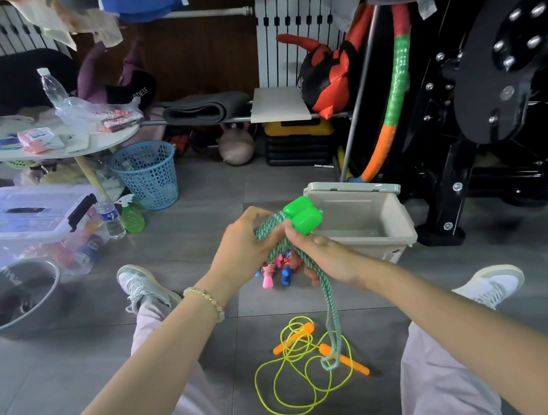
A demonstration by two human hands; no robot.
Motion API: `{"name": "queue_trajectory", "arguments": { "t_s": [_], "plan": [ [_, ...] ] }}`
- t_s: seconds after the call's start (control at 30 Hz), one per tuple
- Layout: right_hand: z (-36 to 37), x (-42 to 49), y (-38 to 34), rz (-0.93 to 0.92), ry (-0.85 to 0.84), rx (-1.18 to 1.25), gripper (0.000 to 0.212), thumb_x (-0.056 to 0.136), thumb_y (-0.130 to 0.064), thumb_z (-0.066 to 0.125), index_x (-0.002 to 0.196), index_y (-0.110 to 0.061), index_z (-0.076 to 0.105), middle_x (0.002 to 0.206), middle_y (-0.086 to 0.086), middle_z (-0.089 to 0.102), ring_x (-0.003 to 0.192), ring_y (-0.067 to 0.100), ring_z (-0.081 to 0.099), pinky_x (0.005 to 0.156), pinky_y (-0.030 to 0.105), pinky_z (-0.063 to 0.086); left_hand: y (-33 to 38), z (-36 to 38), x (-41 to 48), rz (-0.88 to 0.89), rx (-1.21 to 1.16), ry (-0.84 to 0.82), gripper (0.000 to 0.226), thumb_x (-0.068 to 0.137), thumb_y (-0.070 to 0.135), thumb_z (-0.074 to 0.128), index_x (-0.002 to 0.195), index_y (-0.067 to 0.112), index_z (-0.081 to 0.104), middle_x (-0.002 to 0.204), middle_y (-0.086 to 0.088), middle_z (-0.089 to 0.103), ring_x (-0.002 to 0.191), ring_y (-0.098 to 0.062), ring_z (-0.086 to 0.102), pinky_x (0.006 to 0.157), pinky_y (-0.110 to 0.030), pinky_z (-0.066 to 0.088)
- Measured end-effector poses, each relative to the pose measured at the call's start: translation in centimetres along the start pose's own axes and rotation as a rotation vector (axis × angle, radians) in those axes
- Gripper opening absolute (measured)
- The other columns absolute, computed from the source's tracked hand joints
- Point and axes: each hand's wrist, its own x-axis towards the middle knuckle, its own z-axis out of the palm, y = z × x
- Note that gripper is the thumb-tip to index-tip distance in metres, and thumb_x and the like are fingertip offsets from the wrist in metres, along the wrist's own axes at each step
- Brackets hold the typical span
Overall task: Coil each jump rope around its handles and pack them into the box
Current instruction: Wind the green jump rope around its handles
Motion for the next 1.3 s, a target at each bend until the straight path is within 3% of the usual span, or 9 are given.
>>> {"name": "queue_trajectory", "arguments": {
  "t_s": [0.1, 0.23, 0.4, 0.53, 0.7, 0.83, 0.97, 1.07, 1.3],
  "plan": [
    [0.0, 0.6, 0.5, 0.011, 0.088, 0.054, 0.046, 0.093, -0.052, 0.037, 0.072, -0.012, 0.046, 0.067, 0.011, 0.044, 0.041, 0.008, 0.036, 0.047, 0.026, 0.035, 0.6, 0.2, 0.0, 0.047, -0.044, -0.055, 0.027, 0.099, 0.04, 0.04, 0.095, 0.016, 0.05, 0.075, 0.003, 0.06, 0.069, -0.016, 0.054, 0.069, -0.032, 0.042],
    [-0.4, 0.8, 1.0, -0.019, 0.16, 0.158, 0.041, 0.098, -0.039, 0.041, 0.064, -0.015, 0.037, 0.053, -0.001, 0.03, 0.039, 0.009, 0.029, 0.047, 0.028, 0.027, 1.1, 0.6, 0.0, -0.006, -0.208, -0.09, 0.027, 0.101, 0.03, 0.038, 0.114, 0.01, 0.051, 0.083, 0.008, 0.058, 0.075, -0.011, 0.056, 0.073, -0.027, 0.046],
    [-0.3, 0.2, 1.4, -0.035, 0.111, 0.183, 0.036, 0.097, -0.037, 0.041, 0.071, -0.012, 0.042, 0.06, 0.003, 0.037, 0.042, 0.01, 0.031, 0.044, 0.024, 0.031, 0.4, 0.4, -0.5, -0.256, -0.545, -0.357, 0.032, 0.101, 0.036, 0.04, 0.122, 0.012, 0.048, 0.073, -0.008, 0.061, 0.056, -0.022, 0.057, 0.047, -0.028, 0.048],
    [-0.1, -0.1, 2.0, -0.05, 0.1, 0.224, 0.011, 0.097, -0.027, 0.047, 0.089, -0.019, 0.048, 0.073, 0.0, 0.046, 0.046, 0.009, 0.034, 0.044, 0.019, 0.029, 0.2, 0.1, -0.5, -0.28, -0.542, -0.251, 0.031, 0.101, 0.036, 0.04, 0.118, 0.01, 0.045, 0.076, -0.014, 0.06, 0.051, -0.02, 0.056, 0.044, -0.026, 0.045],
    [0.1, -0.2, 2.6, -0.139, 0.218, -0.259, 0.025, 0.096, -0.023, 0.052, 0.072, -0.03, 0.054, 0.062, -0.012, 0.051, 0.058, 0.005, 0.044, 0.057, 0.025, 0.035, -0.8, 0.1, 0.8, -0.26, -0.39, -0.027, 0.032, 0.092, 0.055, 0.044, 0.1, 0.024, 0.048, 0.091, -0.007, 0.061, 0.074, -0.025, 0.058, 0.077, -0.051, 0.05],
    [0.1, -1.0, 0.1, -0.156, 0.111, -0.492, 0.034, 0.098, -0.029, 0.045, 0.065, -0.021, 0.043, 0.053, -0.011, 0.049, 0.052, 0.009, 0.043, 0.055, 0.032, 0.033, 0.0, 0.2, 1.2, -0.22, -0.269, 0.047, 0.023, 0.097, 0.041, 0.045, 0.106, 0.02, 0.042, 0.089, -0.007, 0.061, 0.069, -0.026, 0.06, 0.071, -0.047, 0.053],
    [-1.3, -1.1, -2.3, -0.27, 0.137, -0.781, 0.031, 0.099, -0.033, 0.04, 0.075, -0.014, 0.046, 0.075, 0.005, 0.054, 0.077, 0.026, 0.05, 0.066, 0.04, 0.037, 0.2, 0.0, 1.3, -0.173, -0.127, -0.076, 0.028, 0.098, 0.038, 0.044, 0.108, 0.013, 0.045, 0.081, -0.011, 0.061, 0.062, -0.025, 0.056, 0.065, -0.045, 0.051],
    [-3.2, -0.7, -3.3, -0.336, 0.194, -0.81, 0.03, 0.097, -0.034, 0.044, 0.091, -0.008, 0.057, 0.09, 0.006, 0.06, 0.087, 0.024, 0.053, 0.071, 0.039, 0.038, 0.8, -0.4, 0.8, -0.074, -0.028, -0.205, 0.025, 0.101, 0.036, 0.038, 0.106, 0.014, 0.049, 0.069, 0.003, 0.053, 0.058, -0.015, 0.052, 0.062, -0.036, 0.047],
    [-4.9, -0.1, -3.0, -0.42, 0.185, -0.567, 0.012, 0.085, -0.032, 0.066, 0.093, -0.022, 0.064, 0.068, -0.007, 0.058, 0.066, 0.008, 0.053, 0.065, 0.028, 0.04, 2.4, -1.9, -0.9, 0.022, -0.028, -0.377, 0.026, 0.097, 0.043, 0.038, 0.098, 0.022, 0.054, 0.066, 0.008, 0.053, 0.048, -0.002, 0.052, 0.044, -0.012, 0.039]
  ]
}}
